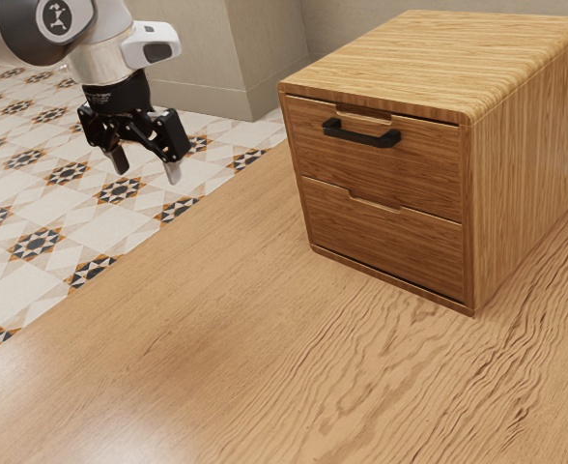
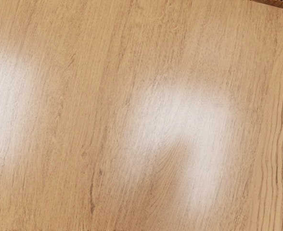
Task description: Pull the drawer handle with one arm to open the drawer
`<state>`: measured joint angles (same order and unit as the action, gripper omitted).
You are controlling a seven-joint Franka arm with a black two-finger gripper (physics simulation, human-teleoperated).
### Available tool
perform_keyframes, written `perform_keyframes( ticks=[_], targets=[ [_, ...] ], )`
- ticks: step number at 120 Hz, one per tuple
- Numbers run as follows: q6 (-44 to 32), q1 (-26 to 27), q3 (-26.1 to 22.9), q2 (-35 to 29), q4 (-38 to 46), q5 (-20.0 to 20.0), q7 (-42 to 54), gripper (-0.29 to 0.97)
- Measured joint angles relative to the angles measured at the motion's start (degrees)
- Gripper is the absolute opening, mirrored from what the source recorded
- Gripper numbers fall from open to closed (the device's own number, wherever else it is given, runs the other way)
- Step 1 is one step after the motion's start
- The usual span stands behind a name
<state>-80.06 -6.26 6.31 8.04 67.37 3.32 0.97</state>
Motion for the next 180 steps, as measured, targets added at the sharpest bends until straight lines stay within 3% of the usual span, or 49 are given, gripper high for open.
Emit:
perform_keyframes(
  ticks=[33,43,59,127,141,151,164,180],
  targets=[
    [0.1,-2.1,0.0,-0.3,-0.3,-3.5,0.0,0.68],
    [1.2,-2.6,-0.2,-2.3,-7.1,-3.8,-0.1,0.68],
    [2.7,-1.0,-1.7,-6.1,-10.8,-3.2,-0.3,0.68],
    [4.3,7.5,-3.6,-7.9,-10.3,-1.6,-0.7,0.68],
    [3.6,8.5,-4.1,-12.6,-2.0,-0.8,-0.7,0.68],
    [1.1,1.5,-5.3,-20.5,8.8,-0.6,-0.8,0.68],
    [0.0,-1.3,-7.6,-30.1,23.3,-0.1,-0.8,0.68],
    [1.9,-2.2,-9.8,-35.4,29.5,0.2,-1.1,0.68]
  ],
)
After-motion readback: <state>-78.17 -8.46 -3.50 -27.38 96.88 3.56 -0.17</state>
